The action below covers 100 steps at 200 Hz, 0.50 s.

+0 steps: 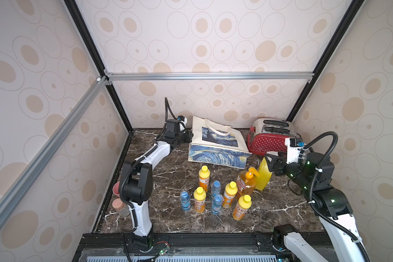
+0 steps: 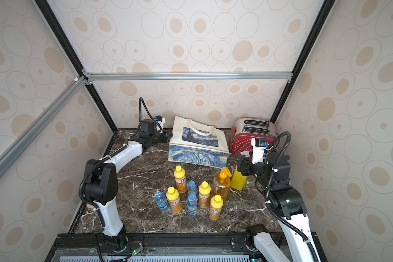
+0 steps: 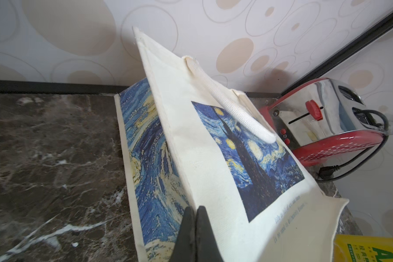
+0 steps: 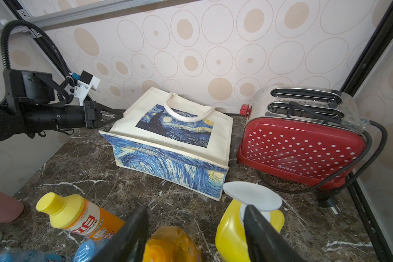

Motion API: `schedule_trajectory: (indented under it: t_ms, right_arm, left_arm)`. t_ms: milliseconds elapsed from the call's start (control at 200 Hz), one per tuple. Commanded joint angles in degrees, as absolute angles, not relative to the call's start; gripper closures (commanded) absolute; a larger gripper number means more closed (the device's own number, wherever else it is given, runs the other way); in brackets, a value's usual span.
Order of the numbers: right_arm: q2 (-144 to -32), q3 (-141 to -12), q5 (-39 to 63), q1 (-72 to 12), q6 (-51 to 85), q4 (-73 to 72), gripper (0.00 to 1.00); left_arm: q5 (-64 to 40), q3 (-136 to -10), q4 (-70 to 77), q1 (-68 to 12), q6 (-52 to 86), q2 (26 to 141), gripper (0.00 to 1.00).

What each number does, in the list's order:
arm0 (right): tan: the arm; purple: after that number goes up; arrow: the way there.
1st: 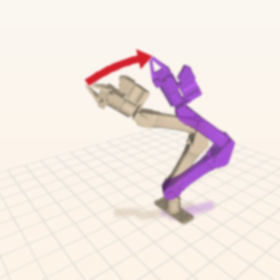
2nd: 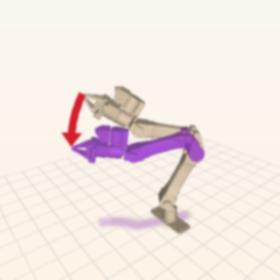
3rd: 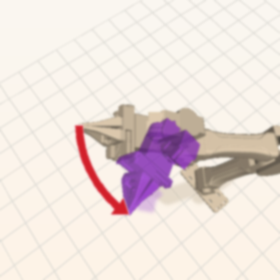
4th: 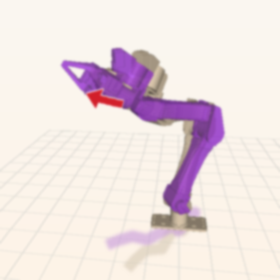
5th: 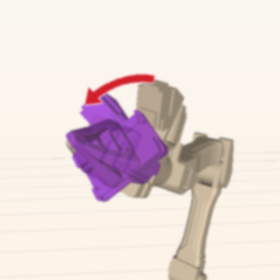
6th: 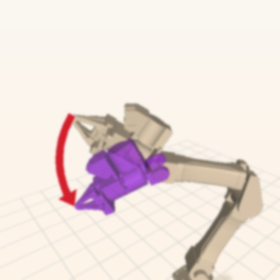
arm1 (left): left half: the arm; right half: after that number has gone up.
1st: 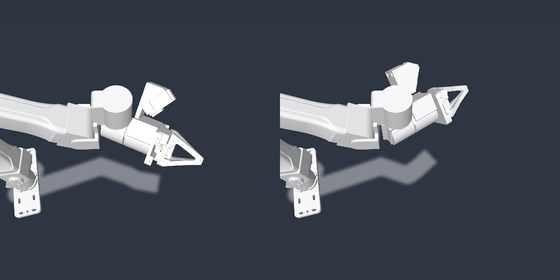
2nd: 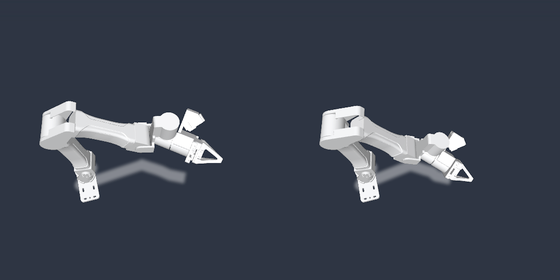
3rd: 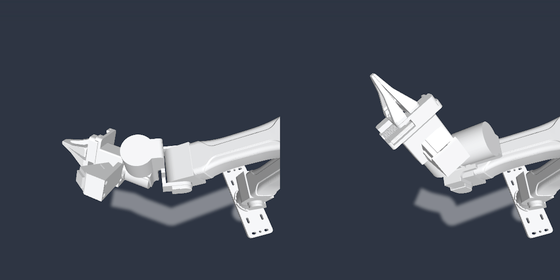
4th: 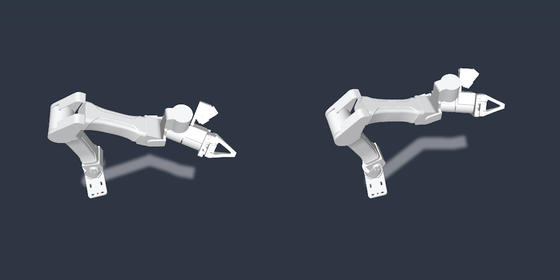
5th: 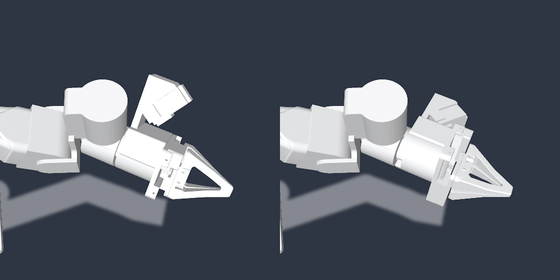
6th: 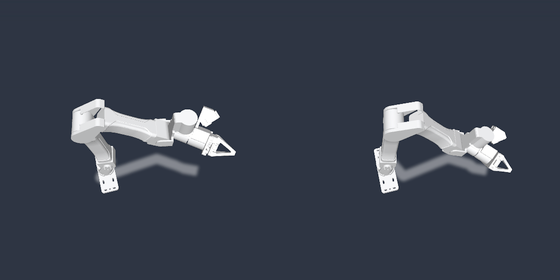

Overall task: Pack dish soap into the shopping bag
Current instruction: Adjust the shopping bag at the center of the board.

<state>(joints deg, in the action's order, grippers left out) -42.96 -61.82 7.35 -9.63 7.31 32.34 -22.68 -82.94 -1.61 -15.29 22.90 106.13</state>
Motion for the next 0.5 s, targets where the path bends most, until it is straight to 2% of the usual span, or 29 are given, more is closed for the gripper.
schedule_trajectory:
  t_ms: [0,285,386,496]
  right_arm:
    - [-43.58,-63.14,9.86,-9.58,7.76,32.86,0.33]
    - [-49.75,-64.94,18.49,-10.85,11.11,27.71,0.37]
    - [-54.47,-67.83,15.68,-15.62,9.68,27.18,0.37]
    - [-62.2,-74.44,9.53,-25.23,5.29,28.9,0.35]
  left_arm:
    - [-17.78,-78.61,4.98,-15.42,19.76,99.78,1.0]
    - [-9.02,-69.69,11.6,-18.6,8.92,87.47,1.0]
    - [-4.69,-67.93,12.35,-21.88,4.0,84.32,1.0]
    - [-1.14,-66.52,13.84,-24.63,0.71,82.32,1.0]
